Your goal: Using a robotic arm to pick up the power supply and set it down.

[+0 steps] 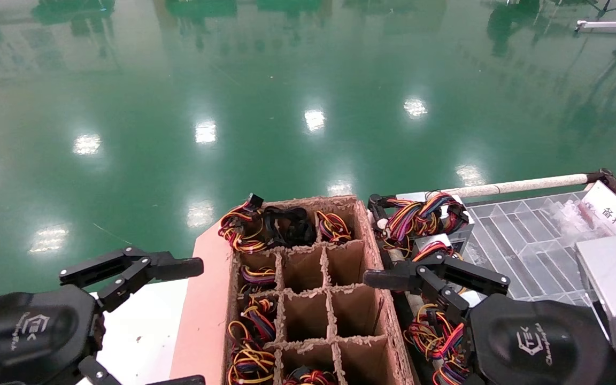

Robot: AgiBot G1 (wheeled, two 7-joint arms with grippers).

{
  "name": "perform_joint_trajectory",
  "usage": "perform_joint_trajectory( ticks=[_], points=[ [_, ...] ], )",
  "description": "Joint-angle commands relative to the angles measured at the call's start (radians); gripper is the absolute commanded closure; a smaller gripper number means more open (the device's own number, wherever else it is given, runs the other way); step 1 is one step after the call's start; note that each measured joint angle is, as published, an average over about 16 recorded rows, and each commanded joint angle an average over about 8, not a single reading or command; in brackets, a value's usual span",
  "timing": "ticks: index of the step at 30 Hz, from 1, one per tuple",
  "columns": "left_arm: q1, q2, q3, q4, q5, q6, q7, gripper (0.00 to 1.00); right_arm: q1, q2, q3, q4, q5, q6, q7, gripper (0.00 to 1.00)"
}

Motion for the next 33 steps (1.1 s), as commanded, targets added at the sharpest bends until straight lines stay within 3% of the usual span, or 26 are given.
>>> perform_joint_trajectory(
  ticks=[1, 16, 24, 33],
  points=[
    [0.0, 0.0, 0.0, 0.0, 0.0, 0.0, 0.0, 0.0, 0.0, 0.0, 0.0, 0.0, 0.0, 0.0, 0.0, 0.0],
    [0.0, 0.0, 0.0, 0.0, 0.0, 0.0, 0.0, 0.01, 0.0, 0.0, 0.0, 0.0, 0.0, 0.0, 0.0, 0.0],
    [0.0, 0.0, 0.0, 0.0, 0.0, 0.0, 0.0, 0.97, 0.0, 0.0, 0.0, 0.0, 0.0, 0.0, 0.0, 0.0],
    [0.0, 0.0, 0.0, 0.0, 0.0, 0.0, 0.0, 1.0, 0.0, 0.0, 0.0, 0.0, 0.0, 0.0, 0.0, 0.0]
  ],
)
